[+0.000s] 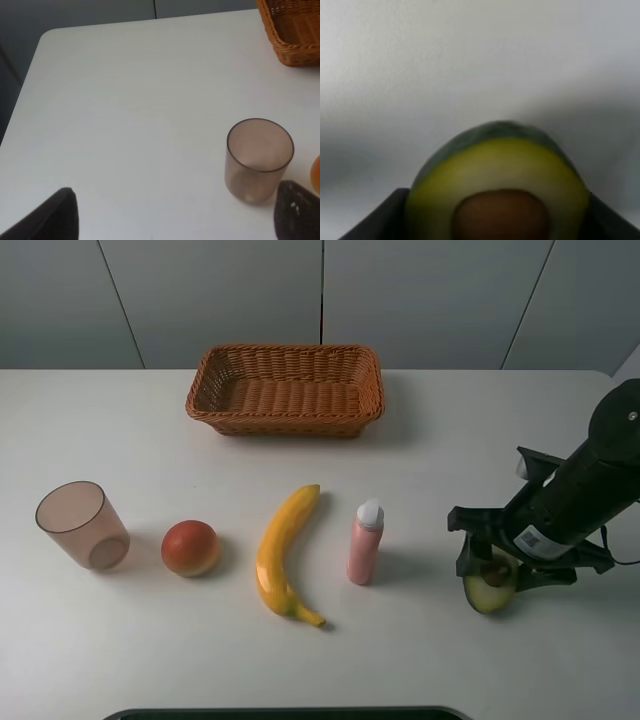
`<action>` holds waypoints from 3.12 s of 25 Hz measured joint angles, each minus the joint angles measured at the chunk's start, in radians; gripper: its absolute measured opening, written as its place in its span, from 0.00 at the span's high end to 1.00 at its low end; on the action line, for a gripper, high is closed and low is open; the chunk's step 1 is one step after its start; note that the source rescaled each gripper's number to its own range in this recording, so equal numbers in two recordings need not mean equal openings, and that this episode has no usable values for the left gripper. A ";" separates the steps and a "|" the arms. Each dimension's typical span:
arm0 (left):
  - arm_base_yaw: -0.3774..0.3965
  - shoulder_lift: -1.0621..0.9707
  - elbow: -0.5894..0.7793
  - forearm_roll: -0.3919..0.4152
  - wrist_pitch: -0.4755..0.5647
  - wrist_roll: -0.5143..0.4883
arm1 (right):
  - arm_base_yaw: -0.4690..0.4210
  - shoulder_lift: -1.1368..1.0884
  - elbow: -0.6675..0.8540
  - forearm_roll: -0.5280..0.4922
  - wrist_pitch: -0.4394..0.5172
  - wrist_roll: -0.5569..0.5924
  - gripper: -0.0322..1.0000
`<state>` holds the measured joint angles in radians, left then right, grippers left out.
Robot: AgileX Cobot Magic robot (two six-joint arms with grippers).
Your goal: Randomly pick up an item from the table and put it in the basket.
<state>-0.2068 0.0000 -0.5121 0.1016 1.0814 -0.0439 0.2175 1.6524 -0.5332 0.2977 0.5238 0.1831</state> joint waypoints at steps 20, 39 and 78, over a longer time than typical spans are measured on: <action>0.000 0.000 0.000 0.000 0.000 0.000 | 0.001 -0.145 -0.324 -0.018 0.084 -0.097 0.97; 0.000 0.000 0.000 0.000 0.000 0.000 | 0.193 0.369 -1.072 0.003 0.006 -0.303 0.97; 0.000 0.000 0.000 0.000 0.000 0.000 | 0.222 0.188 -1.166 -0.160 0.378 -0.347 0.01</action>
<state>-0.2068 0.0000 -0.5121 0.1016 1.0814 -0.0439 0.4400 1.8404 -1.6993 0.1381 0.9021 -0.1643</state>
